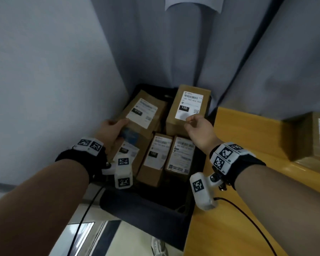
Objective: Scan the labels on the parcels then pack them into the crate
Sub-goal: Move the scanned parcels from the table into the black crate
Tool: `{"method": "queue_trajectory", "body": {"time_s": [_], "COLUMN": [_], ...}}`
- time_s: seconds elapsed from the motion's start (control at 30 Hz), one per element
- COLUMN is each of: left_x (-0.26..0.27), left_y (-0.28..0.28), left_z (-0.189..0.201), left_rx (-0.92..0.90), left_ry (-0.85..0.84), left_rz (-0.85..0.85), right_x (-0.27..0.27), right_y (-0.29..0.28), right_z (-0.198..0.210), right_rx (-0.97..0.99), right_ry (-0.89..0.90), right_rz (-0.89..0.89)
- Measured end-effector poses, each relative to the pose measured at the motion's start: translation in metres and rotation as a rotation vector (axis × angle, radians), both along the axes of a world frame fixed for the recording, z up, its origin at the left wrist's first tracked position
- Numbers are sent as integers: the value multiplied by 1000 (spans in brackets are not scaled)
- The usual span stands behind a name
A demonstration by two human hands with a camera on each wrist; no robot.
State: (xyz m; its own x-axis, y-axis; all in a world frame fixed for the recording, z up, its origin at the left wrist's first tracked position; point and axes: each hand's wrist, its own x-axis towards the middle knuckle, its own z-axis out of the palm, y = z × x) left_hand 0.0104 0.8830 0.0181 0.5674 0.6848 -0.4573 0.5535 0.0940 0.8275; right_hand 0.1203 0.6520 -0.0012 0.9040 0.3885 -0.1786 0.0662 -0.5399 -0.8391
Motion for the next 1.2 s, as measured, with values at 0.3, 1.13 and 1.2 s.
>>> {"method": "queue_trajectory", "body": {"time_s": [0.3,1.13,1.2], "left_x": [76,90,94], "left_y": [12,-153,-195], "left_z": [-46,38,40], "left_rx": [-298,214,241], "left_ry": [0,-145,-159], "left_rz": [17,-257,-336], "right_x": [34,47,47], "right_y": [16,-126,-166], "right_z": [-27,31,35], "right_rx": [-107,-149,-180], "right_ry": [-133,-194,-196], "right_rz": [-74,-63,-84]}}
